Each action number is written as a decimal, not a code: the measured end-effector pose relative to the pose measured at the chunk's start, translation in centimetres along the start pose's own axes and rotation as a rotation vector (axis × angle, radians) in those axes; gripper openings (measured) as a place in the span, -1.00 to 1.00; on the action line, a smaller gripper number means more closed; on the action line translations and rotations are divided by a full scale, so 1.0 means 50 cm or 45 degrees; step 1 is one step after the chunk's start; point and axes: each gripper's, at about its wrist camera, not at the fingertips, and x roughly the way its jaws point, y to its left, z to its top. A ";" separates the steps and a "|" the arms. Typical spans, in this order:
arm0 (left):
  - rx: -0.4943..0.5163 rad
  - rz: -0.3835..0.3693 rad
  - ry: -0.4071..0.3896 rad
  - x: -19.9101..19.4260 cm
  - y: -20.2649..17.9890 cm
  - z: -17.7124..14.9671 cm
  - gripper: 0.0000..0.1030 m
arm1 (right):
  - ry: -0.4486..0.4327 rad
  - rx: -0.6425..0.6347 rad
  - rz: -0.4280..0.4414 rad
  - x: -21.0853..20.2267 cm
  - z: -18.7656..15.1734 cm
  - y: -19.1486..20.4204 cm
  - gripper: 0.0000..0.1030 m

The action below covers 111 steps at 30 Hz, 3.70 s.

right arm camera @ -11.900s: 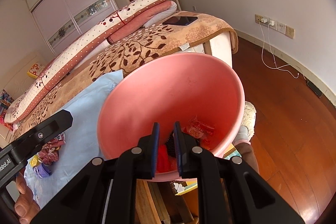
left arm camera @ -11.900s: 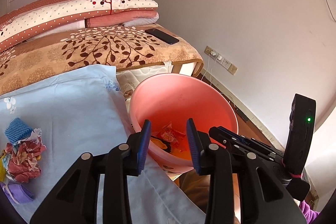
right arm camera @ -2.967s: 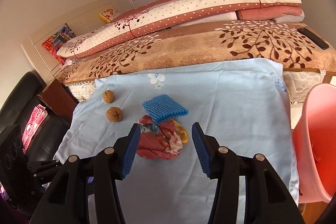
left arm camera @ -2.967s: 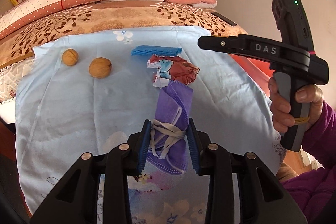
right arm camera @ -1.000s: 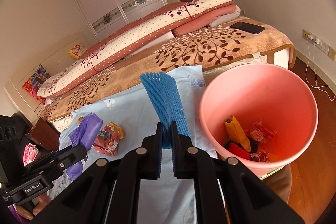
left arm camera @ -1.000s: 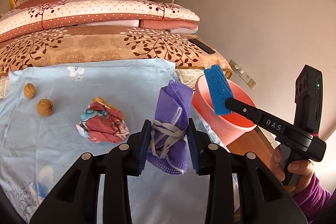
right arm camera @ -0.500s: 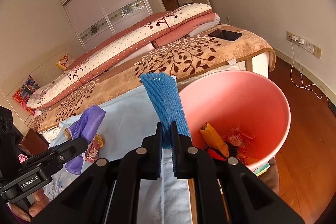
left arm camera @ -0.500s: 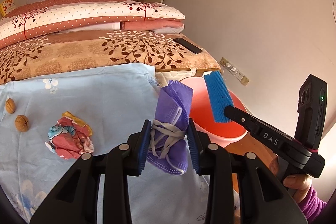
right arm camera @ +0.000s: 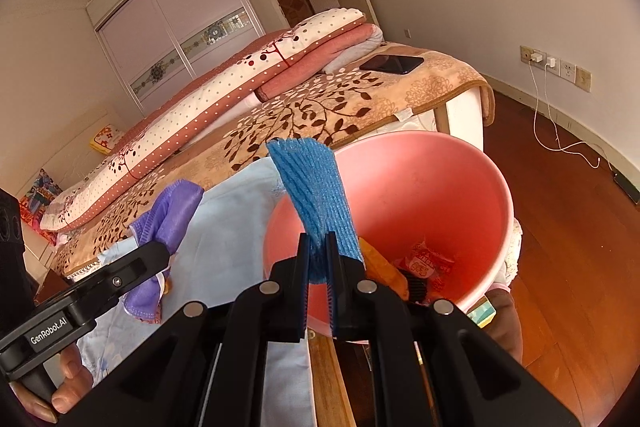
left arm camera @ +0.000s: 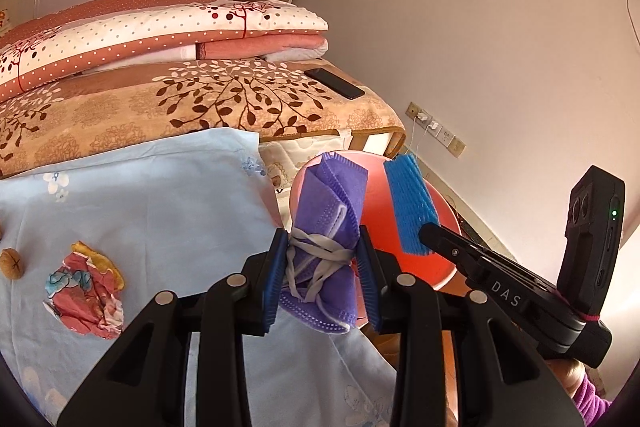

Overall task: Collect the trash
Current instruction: 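Open the left tool to drop the purple bag while the right tool holds the blue sponge, then open the right tool to drop the blue sponge into the bucket, then move both open tools back over the crumpled floral cloth on the sheet, then close the left tool on the crumpled floral cloth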

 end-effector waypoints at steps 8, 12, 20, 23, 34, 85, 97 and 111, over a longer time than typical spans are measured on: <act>0.019 0.006 0.029 0.043 -0.023 0.010 -0.33 | 0.001 0.033 -0.014 0.010 0.003 -0.028 -0.86; 0.025 0.007 0.040 0.061 -0.033 0.013 -0.33 | -0.002 0.042 -0.023 0.012 0.003 -0.040 -0.86; 0.028 0.010 0.071 0.100 -0.046 0.017 -0.33 | 0.000 0.072 -0.038 0.019 0.003 -0.060 -0.86; 0.022 0.006 0.073 0.108 -0.048 0.017 -0.33 | 0.003 0.080 -0.041 0.021 0.003 -0.066 -0.86; 0.011 -0.021 0.105 0.131 -0.047 0.017 -0.12 | 0.013 0.103 -0.055 0.032 -0.002 -0.080 -0.86; -0.220 0.512 0.044 -0.097 0.297 -0.071 -0.10 | 0.136 -0.190 0.071 0.053 -0.062 0.161 -0.08; -0.324 0.471 0.146 -0.052 0.357 -0.097 -0.10 | 0.197 -0.274 0.079 0.077 -0.087 0.212 -0.08; -0.417 0.339 0.152 -0.093 0.370 -0.135 0.05 | 0.262 -0.334 0.105 0.111 -0.111 0.250 -0.08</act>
